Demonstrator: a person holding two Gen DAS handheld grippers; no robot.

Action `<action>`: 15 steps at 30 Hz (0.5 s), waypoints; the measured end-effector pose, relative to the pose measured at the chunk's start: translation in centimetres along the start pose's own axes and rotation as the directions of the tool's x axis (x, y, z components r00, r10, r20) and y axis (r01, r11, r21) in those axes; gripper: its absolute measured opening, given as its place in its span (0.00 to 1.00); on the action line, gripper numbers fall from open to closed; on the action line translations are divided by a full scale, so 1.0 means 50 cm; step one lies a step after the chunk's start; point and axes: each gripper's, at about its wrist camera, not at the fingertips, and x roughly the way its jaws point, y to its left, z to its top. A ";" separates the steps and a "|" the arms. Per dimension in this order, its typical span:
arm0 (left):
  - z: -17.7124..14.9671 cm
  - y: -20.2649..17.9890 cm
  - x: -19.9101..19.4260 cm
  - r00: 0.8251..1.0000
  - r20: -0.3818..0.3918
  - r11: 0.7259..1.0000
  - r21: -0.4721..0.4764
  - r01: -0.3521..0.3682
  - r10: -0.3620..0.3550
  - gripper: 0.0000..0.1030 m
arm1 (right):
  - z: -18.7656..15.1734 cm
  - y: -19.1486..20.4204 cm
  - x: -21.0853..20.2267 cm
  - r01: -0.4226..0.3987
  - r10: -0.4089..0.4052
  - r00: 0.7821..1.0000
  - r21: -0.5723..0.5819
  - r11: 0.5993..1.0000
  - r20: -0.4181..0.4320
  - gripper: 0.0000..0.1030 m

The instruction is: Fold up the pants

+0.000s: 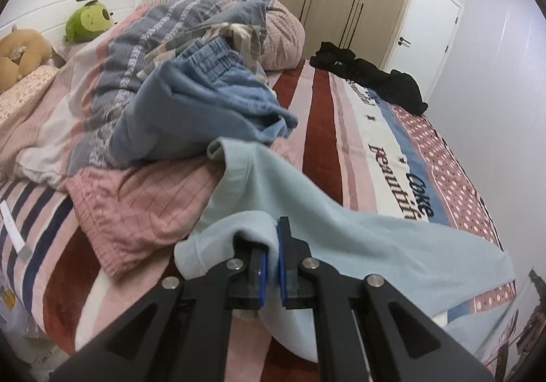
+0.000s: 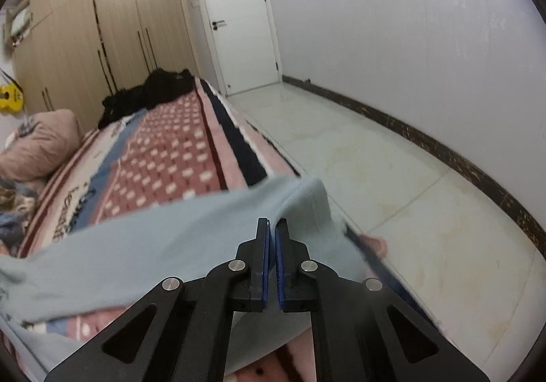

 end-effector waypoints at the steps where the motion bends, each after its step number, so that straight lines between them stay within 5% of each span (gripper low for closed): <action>1: 0.009 -0.002 0.004 1.000 0.004 1.000 -0.001 -0.005 0.005 0.03 | 0.015 0.001 -0.002 -0.001 0.001 1.000 -0.002 1.000 0.011 0.00; 15: 0.120 -0.025 0.136 0.996 -0.037 0.996 0.007 -0.085 0.085 0.03 | 0.177 0.023 0.070 0.079 -0.077 0.994 -0.028 0.996 0.081 0.00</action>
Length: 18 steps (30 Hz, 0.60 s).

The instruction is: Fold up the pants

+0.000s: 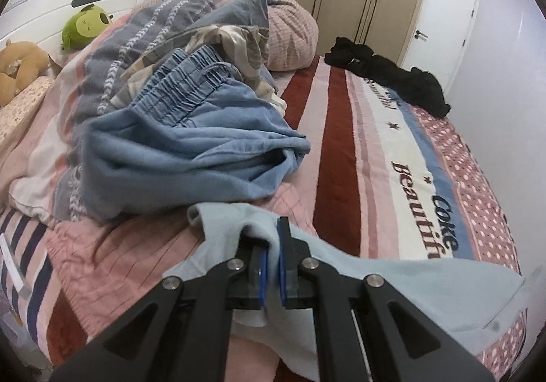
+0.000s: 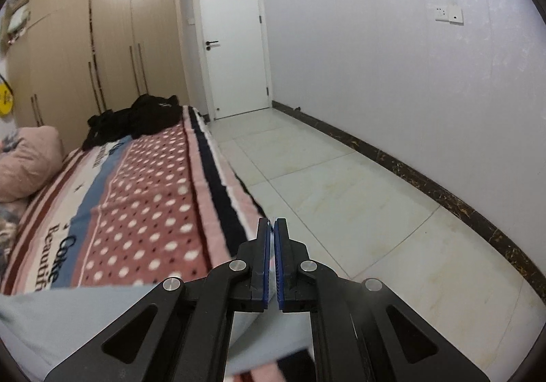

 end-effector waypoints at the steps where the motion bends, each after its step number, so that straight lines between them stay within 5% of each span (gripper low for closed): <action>1: 0.006 -0.004 0.016 1.000 -0.007 1.000 0.001 -0.009 0.009 0.03 | 0.007 0.001 0.013 -0.003 0.003 1.000 0.001 1.000 -0.017 0.00; 8: 0.013 -0.020 0.086 0.997 -0.071 1.000 0.011 -0.016 0.016 0.07 | -0.028 0.070 0.060 -0.160 0.146 0.978 -0.084 0.984 -0.147 0.01; 10: 0.007 -0.029 0.082 0.996 -0.081 0.999 0.026 0.033 -0.031 0.38 | -0.049 0.107 0.062 -0.242 0.217 0.956 -0.116 0.963 -0.197 0.01; 12: 0.000 -0.045 0.058 0.997 -0.063 0.996 0.063 0.058 -0.054 0.50 | -0.074 0.153 0.054 -0.347 0.303 0.921 -0.162 0.924 -0.247 0.02; 14: -0.008 -0.063 0.033 0.997 -0.056 0.993 0.103 0.058 -0.052 0.52 | -0.098 0.205 0.037 -0.454 0.382 0.876 -0.234 0.860 -0.295 0.18; 16: -0.021 -0.078 0.004 0.993 -0.060 0.986 0.123 0.113 -0.106 0.63 | -0.126 0.271 0.016 -0.578 0.466 0.805 -0.308 0.756 -0.367 0.33; 18: -0.040 -0.097 -0.023 0.987 -0.059 0.976 0.148 0.158 -0.150 0.65 | -0.161 0.342 -0.014 -0.673 0.519 0.735 -0.376 0.637 -0.435 0.36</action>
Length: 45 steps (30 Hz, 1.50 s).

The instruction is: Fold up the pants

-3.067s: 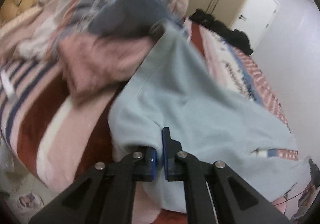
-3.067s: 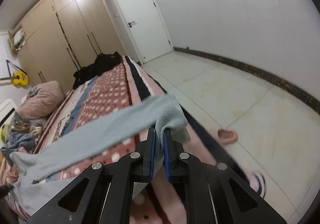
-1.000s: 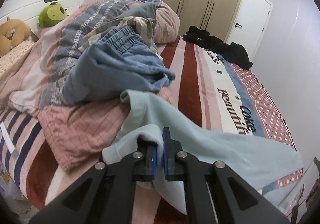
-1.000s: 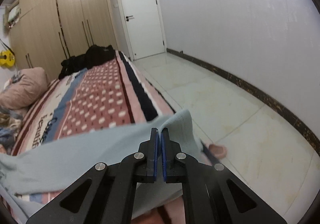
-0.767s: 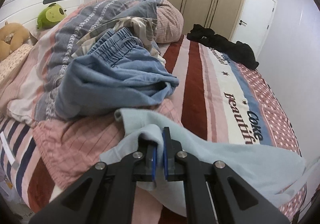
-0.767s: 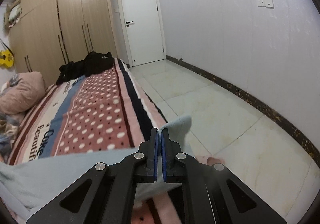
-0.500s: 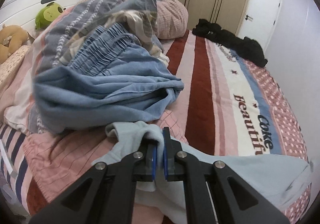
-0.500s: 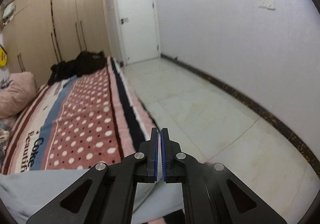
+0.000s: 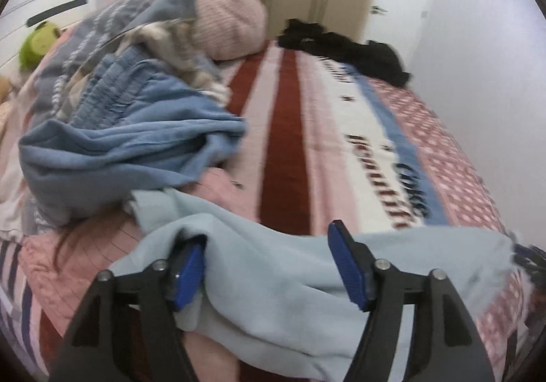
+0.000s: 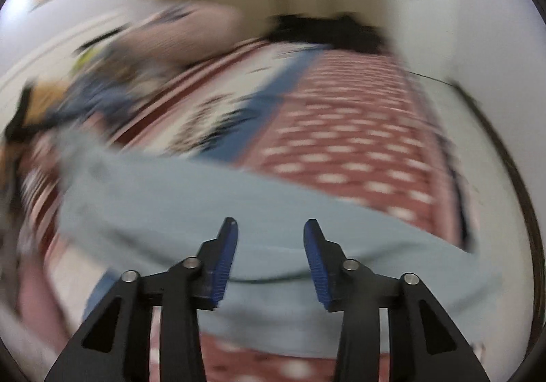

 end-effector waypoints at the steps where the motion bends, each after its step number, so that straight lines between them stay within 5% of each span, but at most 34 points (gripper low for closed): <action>1: -0.008 -0.010 -0.006 1.000 -0.002 1.000 0.014 0.007 -0.007 0.65 | 0.003 0.036 0.016 -0.047 0.046 0.999 -0.053 0.998 -0.022 0.39; 4: -0.031 -0.032 -0.023 1.000 0.002 0.999 0.044 0.017 -0.017 0.68 | 0.006 0.138 0.073 -0.119 0.102 0.991 -0.214 0.969 -0.090 0.51; 7: -0.056 -0.038 -0.034 0.998 -0.011 0.997 0.048 0.056 -0.056 0.71 | -0.001 0.208 0.133 -0.135 0.085 0.984 -0.337 0.932 -0.159 0.53; 13: -0.106 -0.033 -0.049 0.996 -0.038 0.994 0.066 0.083 -0.080 0.71 | -0.003 0.228 0.194 -0.170 0.083 0.970 -0.395 0.903 -0.228 0.57; 15: -0.112 -0.027 -0.052 0.999 -0.025 0.996 0.082 0.046 -0.044 0.71 | -0.005 0.230 0.204 -0.180 0.084 0.965 -0.397 0.900 -0.248 0.36; 16: -0.112 -0.023 -0.053 1.000 -0.016 0.996 0.088 0.025 -0.024 0.71 | -0.009 0.235 0.203 -0.158 0.058 0.967 -0.406 0.900 -0.249 0.05; 18: -0.108 -0.008 -0.049 1.000 0.001 0.997 0.080 0.007 -0.007 0.70 | -0.006 0.233 0.204 -0.106 0.022 0.978 -0.406 0.908 -0.207 0.03; 20: -0.099 0.007 -0.041 1.000 0.013 0.997 0.072 -0.007 0.006 0.47 | 0.003 0.223 0.189 -0.074 0.016 0.988 -0.377 0.923 -0.156 0.02; 21: -0.090 0.015 -0.025 0.999 -0.002 0.997 0.068 -0.036 0.037 0.19 | 0.011 0.217 0.180 -0.056 0.010 0.992 -0.355 0.933 -0.129 0.02; 22: -0.084 0.023 -0.015 0.999 -0.014 0.997 0.059 -0.042 0.043 0.12 | 0.021 0.212 0.173 -0.042 0.006 0.994 -0.336 0.941 -0.106 0.02; 24: -0.069 0.036 0.005 0.999 -0.017 0.998 0.047 -0.042 0.043 0.04 | 0.041 0.205 0.169 -0.023 -0.005 0.996 -0.311 0.950 -0.088 0.02; 33: 0.016 0.066 0.062 0.982 0.043 0.980 0.061 -0.188 0.186 0.02 | 0.121 0.159 0.203 0.080 -0.100 0.992 -0.218 0.973 -0.080 0.02; 36: 0.030 0.082 0.079 0.989 0.010 0.988 0.039 -0.147 0.147 0.04 | 0.129 0.133 0.239 0.082 -0.105 0.986 -0.164 0.983 -0.132 0.05; 38: 0.035 0.093 0.077 0.995 -0.013 0.995 0.026 -0.099 0.099 0.13 | 0.122 0.126 0.264 0.077 -0.105 0.978 -0.157 0.985 -0.180 0.11; 40: 0.040 0.099 0.059 0.999 -0.018 0.999 0.026 -0.033 0.034 0.58 | 0.110 0.125 0.277 0.092 -0.125 0.972 -0.167 0.982 -0.201 0.18; 41: 0.044 0.101 0.045 1.000 -0.005 1.000 0.028 -0.014 0.015 0.65 | 0.106 0.124 0.280 0.101 -0.135 0.970 -0.171 0.980 -0.204 0.25; 45: 0.064 0.122 -0.031 0.998 0.057 0.999 0.039 -0.026 0.024 0.67 | 0.100 0.115 0.268 0.094 -0.121 0.974 -0.141 0.986 -0.192 0.29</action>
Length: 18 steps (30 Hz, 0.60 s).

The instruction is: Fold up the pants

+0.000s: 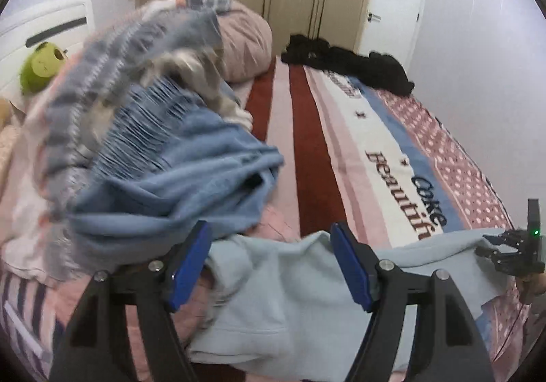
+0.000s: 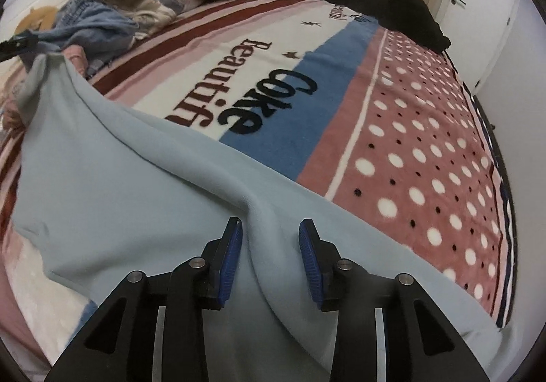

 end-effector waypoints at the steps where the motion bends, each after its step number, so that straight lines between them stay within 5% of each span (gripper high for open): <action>1: -0.001 0.003 -0.008 1.000 -0.013 1.000 0.001 0.017 -0.017 0.67 | -0.001 0.001 -0.002 0.000 0.000 1.000 0.000 1.000 0.000 0.29; 7: -0.097 -0.040 -0.023 0.995 -0.098 0.987 0.162 -0.002 0.018 0.73 | -0.007 0.017 -0.007 -0.014 0.014 1.000 -0.011 1.000 0.004 0.29; 14: -0.231 -0.039 0.059 0.958 -0.208 0.960 0.242 -0.143 0.195 0.73 | -0.016 0.032 -0.001 -0.025 0.025 1.000 -0.011 1.000 -0.007 0.29; 16: -0.239 -0.032 0.064 0.963 -0.188 0.963 0.224 -0.152 0.195 0.73 | -0.017 0.033 -0.001 -0.027 0.027 1.000 -0.010 1.000 -0.007 0.29; 18: -0.241 -0.039 0.064 0.949 -0.136 0.935 0.261 -0.241 0.283 0.73 | -0.018 0.034 0.001 -0.026 0.026 1.000 -0.010 1.000 -0.010 0.29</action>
